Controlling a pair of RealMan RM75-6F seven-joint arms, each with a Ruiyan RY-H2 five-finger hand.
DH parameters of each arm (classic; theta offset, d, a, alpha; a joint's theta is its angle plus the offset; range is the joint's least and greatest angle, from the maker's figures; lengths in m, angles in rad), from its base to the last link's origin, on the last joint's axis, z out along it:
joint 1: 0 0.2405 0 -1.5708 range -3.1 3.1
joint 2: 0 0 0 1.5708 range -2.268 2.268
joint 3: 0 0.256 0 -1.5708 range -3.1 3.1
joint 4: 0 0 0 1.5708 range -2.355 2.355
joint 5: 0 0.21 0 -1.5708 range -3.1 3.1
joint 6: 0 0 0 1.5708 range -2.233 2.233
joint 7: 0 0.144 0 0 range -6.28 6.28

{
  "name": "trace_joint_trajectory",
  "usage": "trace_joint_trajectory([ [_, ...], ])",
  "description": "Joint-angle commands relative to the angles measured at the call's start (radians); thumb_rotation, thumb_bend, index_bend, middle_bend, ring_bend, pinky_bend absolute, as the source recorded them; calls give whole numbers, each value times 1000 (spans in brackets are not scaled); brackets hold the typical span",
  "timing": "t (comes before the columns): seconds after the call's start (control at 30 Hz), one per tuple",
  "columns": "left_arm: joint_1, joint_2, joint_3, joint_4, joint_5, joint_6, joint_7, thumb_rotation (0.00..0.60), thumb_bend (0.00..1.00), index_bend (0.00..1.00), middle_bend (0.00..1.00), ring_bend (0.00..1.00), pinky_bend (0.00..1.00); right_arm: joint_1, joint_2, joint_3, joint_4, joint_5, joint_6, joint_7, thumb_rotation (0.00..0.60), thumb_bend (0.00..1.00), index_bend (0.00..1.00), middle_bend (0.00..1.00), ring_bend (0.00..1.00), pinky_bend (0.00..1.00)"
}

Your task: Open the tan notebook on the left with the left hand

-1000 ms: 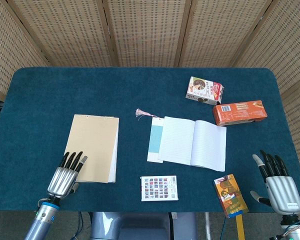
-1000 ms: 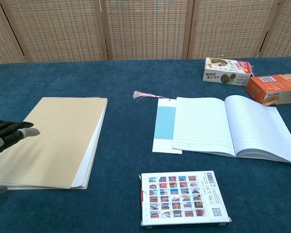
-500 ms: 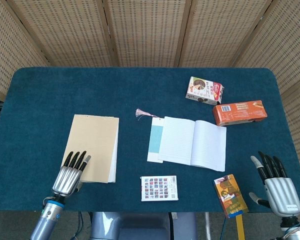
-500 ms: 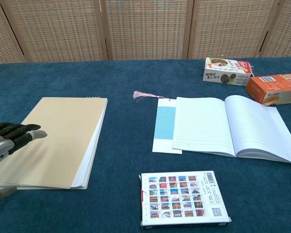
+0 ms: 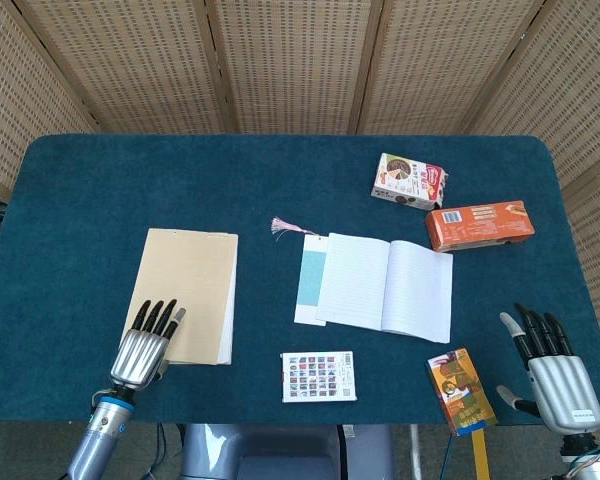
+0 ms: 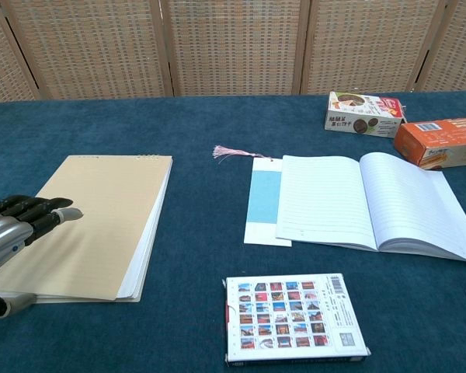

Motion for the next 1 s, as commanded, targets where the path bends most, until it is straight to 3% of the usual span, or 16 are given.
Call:
trace_joint_trajectory([
  [0.03,-2,-6,2,7,-2,1,2,600,280,18,0,0,0,0,0,0,0,-1,0,1,600,112,0,0,0,0],
  [0.5,-13,-23,10,23,-18,0,18,600,297,21,0,0,0,1,2,-1,0,-3,-4,8,600,113,0,0,0,0],
  [1.0,-27,-54,3,55,-39,0,43,600,457,24,0,0,0,2,5,-2,-1,-3,-6,18,600,118,0,0,0,0],
])
